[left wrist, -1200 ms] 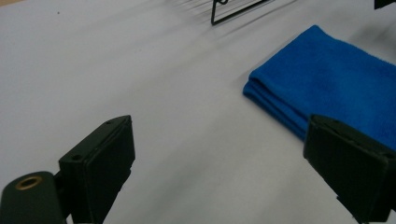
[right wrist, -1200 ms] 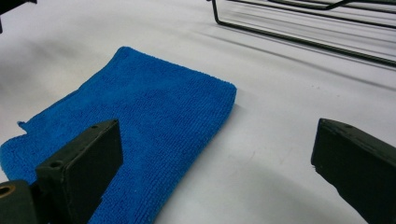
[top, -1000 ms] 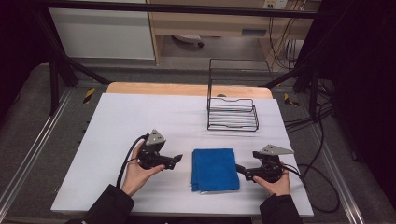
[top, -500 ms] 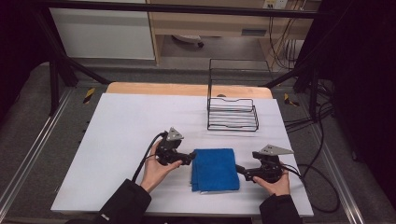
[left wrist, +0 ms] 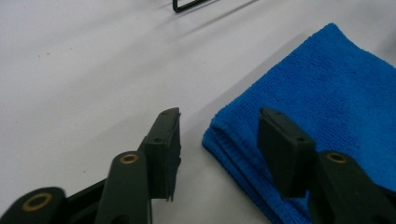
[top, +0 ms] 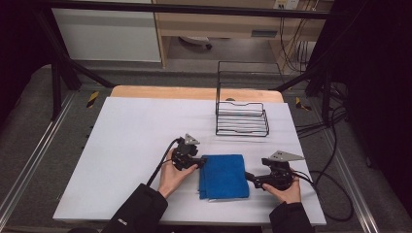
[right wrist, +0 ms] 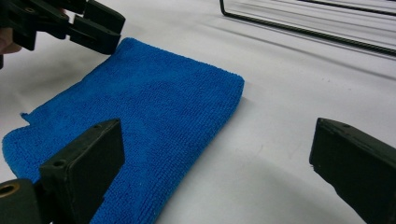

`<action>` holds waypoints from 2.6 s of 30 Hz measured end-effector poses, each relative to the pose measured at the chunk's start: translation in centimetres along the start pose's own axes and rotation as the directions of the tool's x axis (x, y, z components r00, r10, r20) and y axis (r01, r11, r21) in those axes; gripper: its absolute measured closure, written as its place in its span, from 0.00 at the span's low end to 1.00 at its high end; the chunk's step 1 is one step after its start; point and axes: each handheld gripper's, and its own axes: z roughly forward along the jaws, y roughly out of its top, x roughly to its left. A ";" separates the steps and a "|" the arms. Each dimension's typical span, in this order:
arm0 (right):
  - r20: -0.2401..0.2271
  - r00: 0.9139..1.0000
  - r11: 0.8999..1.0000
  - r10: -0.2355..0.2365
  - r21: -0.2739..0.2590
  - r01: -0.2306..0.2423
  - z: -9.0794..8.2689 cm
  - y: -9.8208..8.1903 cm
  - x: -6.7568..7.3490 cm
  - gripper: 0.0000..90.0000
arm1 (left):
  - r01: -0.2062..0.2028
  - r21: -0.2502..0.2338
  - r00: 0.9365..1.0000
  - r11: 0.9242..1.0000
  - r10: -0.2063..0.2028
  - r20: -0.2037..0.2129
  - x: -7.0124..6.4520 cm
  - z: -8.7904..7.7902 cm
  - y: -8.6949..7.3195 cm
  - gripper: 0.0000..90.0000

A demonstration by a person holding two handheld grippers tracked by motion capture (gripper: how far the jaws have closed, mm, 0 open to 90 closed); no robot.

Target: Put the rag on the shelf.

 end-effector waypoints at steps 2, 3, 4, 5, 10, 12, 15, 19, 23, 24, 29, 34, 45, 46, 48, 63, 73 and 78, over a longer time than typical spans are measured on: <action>0.000 1.000 1.000 0.000 0.000 0.000 0.0 0.0 0.0 0.04 | 0.010 0.003 1.000 1.000 -0.010 0.002 0.1 0.3 0.0 0.60; 0.000 1.000 1.000 0.001 0.000 -0.001 0.0 0.0 0.0 0.04 | 0.019 0.003 1.000 1.000 -0.019 0.007 0.1 0.5 0.0 0.62; 0.000 1.000 1.000 0.000 0.000 0.000 0.0 0.0 0.0 0.05 | 0.023 0.008 1.000 1.000 -0.023 0.010 0.2 0.6 0.0 0.63; 0.000 1.000 1.000 -0.001 0.001 0.001 0.0 0.0 0.0 0.04 | 0.025 0.010 1.000 1.000 -0.025 0.013 0.2 0.7 0.0 0.65; -0.001 1.000 1.000 -0.001 0.001 0.001 0.1 0.0 0.0 0.05 | 0.018 0.020 1.000 1.000 -0.018 0.014 0.1 1.1 0.0 0.70; -0.003 1.000 1.000 0.000 0.000 0.000 0.0 0.0 0.0 0.05 | 0.011 0.024 1.000 1.000 -0.011 0.018 0.0 1.2 -0.1 0.72; -0.005 1.000 1.000 0.002 0.001 -0.002 0.0 0.0 0.0 0.05 | 0.009 0.035 1.000 0.999 -0.009 0.018 -0.1 1.3 -0.1 0.74; -0.007 1.000 1.000 0.004 0.003 -0.004 0.0 0.1 -0.1 0.05 | 0.013 0.044 1.000 0.999 -0.014 0.023 -0.1 1.3 -0.1 0.75; -0.010 1.000 1.000 0.009 0.004 -0.009 0.1 0.2 -0.2 0.05 | 0.010 0.053 0.999 0.999 -0.012 0.036 -0.2 1.3 -0.1 0.82; -0.011 1.000 1.000 0.009 0.004 -0.009 0.1 0.2 -0.2 0.06 | 0.009 0.052 0.999 0.999 -0.011 0.037 -0.3 1.3 -0.1 0.83; -0.013 1.000 1.000 0.010 0.009 -0.010 0.3 0.3 -0.2 0.09 | 0.008 0.052 0.999 0.999 -0.010 0.035 -0.5 1.4 -0.2 0.88; -0.012 1.000 1.000 0.009 0.008 -0.009 0.5 0.8 -0.2 0.13 | -0.003 0.046 1.000 0.999 0.002 0.021 -0.8 1.5 -0.2 0.91; 0.032 0.999 1.000 0.016 0.026 -0.017 3.1 2.5 -0.5 0.31 | -0.008 0.034 1.000 0.999 0.008 0.022 -0.7 1.5 -0.4 0.91; 0.035 0.999 1.000 0.013 0.026 -0.014 3.4 2.7 -0.7 0.32 | -0.001 0.034 1.000 0.999 0.000 0.029 -0.7 1.5 -0.5 0.91; 0.046 0.999 0.999 0.019 0.043 -0.021 4.1 3.0 -0.9 0.35 | -0.004 0.033 1.000 0.999 0.003 0.031 -0.6 1.5 -0.5 0.91; 0.025 0.999 0.990 0.037 0.134 -0.040 5.8 2.7 -1.1 0.66 | -0.023 0.021 0.999 1.000 0.022 0.035 -0.6 1.5 -0.6 0.91; 0.002 0.997 0.986 0.075 0.152 -0.074 5.9 2.4 -0.7 0.86 | -0.028 0.025 0.999 0.999 0.027 0.043 -0.5 1.5 -0.6 0.91; -0.001 0.996 0.983 0.092 0.158 -0.091 5.8 2.5 -0.8 0.92 | -0.020 0.021 0.999 1.000 0.019 0.049 -0.4 1.5 -0.7 0.91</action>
